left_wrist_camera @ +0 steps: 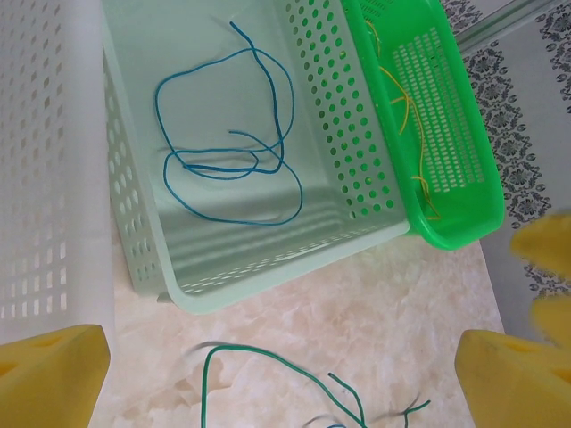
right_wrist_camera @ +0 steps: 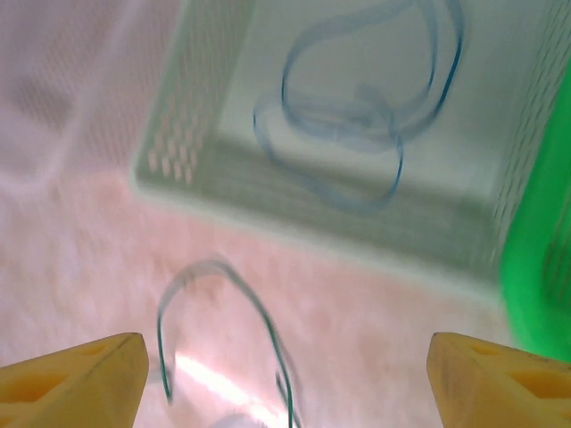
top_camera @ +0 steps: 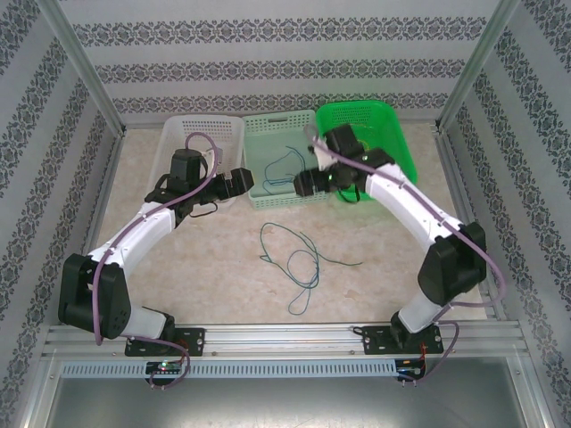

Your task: Untangle the cables

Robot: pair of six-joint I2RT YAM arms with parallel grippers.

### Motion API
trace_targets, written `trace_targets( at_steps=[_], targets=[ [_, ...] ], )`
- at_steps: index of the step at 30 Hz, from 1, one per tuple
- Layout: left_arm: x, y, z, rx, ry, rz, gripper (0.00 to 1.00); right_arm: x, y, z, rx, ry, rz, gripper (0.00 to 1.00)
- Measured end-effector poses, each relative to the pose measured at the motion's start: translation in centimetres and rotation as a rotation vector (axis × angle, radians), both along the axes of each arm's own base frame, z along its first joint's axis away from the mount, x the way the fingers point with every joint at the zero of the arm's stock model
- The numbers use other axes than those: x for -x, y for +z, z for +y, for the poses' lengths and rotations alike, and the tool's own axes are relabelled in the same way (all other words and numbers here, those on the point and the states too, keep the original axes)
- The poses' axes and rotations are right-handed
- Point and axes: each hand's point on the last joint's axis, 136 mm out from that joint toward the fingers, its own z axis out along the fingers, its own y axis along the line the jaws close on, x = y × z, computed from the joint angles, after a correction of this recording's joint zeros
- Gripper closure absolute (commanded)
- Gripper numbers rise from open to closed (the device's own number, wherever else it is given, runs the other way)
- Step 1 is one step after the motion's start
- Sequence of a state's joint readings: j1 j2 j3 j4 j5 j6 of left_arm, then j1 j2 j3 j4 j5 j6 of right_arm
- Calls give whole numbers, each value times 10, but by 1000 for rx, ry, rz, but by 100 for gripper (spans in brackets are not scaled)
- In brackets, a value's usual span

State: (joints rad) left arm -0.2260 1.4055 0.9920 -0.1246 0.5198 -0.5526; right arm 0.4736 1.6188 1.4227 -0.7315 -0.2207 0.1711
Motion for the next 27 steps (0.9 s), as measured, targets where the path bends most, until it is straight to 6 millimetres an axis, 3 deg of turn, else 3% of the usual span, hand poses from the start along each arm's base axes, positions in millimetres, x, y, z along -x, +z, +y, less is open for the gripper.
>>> trace_targets(
  at_steps=[4,7,18,27],
  targets=[
    [1,-2,0,1,-2,7,0,65,-59,-9,127,105,140,22],
    [3,-6,0,4,-3,18,0,96,-79,-17,189,152,216,27],
    [7,-17,-3,23,-9,66,0,118,-95,-16,259,199,233,41],
    [10,-23,-2,22,-6,86,0,127,-118,-23,302,208,290,44]
  ],
)
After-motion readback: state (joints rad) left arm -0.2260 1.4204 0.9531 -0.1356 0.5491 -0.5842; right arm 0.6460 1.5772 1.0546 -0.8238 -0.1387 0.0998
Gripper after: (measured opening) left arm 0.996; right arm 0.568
